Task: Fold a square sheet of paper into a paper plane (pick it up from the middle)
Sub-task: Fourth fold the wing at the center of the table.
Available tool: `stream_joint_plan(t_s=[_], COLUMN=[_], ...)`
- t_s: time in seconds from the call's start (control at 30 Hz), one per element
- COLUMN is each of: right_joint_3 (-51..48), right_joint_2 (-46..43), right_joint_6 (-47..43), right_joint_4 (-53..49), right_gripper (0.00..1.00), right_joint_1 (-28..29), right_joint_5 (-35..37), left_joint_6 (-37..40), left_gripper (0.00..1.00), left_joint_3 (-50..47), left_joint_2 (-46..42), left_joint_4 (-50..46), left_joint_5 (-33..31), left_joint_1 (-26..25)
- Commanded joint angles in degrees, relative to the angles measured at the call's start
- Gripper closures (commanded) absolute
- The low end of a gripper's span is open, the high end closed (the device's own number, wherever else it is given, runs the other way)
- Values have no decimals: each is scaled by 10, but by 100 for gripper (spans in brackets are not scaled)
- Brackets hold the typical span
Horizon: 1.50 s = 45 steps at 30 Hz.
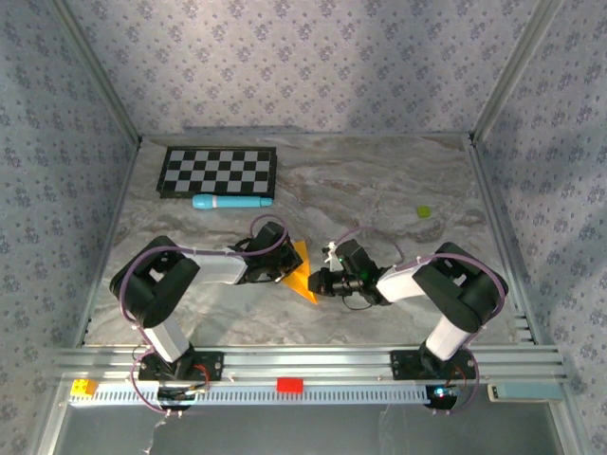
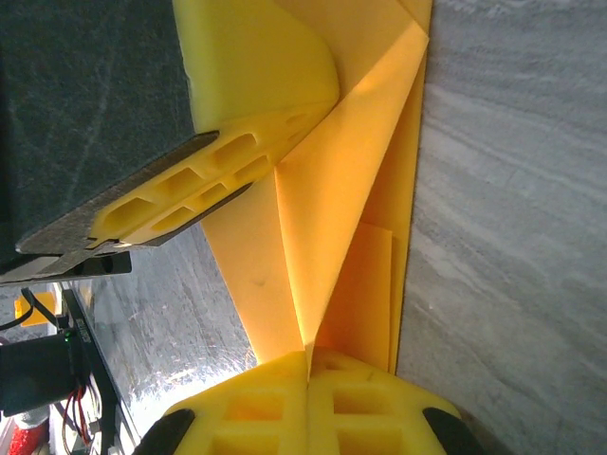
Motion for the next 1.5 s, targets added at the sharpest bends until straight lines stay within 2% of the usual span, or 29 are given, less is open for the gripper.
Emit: stream_joint_plan(t_s=[0.0, 0.5, 0.7, 0.87, 1.03, 1.47], right_joint_3=[-5, 10, 2, 1, 0, -2], right_joint_2=[18, -48, -60, -57, -50, -79], right_joint_6=[3, -34, -37, -31, -30, -49], right_joint_4=[-69, -165, -176, -189, -190, -238], right_gripper=[98, 80, 80, 86, 88, 79], right_joint_1=[-11, -5, 4, 10, 10, 12], right_joint_5=[18, 26, 16, 21, 12, 18], left_joint_6=[6, 1, 1, 0, -1, -4], left_gripper=[99, 100, 100, 100, 100, 100], left_joint_3=[6, -5, -7, -6, -7, -11], left_joint_2=[13, 16, 17, 18, 19, 19], left_joint_4=[-14, -13, -11, -11, -9, -6], left_joint_5=[-21, -24, -23, -22, -23, -21], left_joint_1=[5, 8, 8, 8, 8, 9])
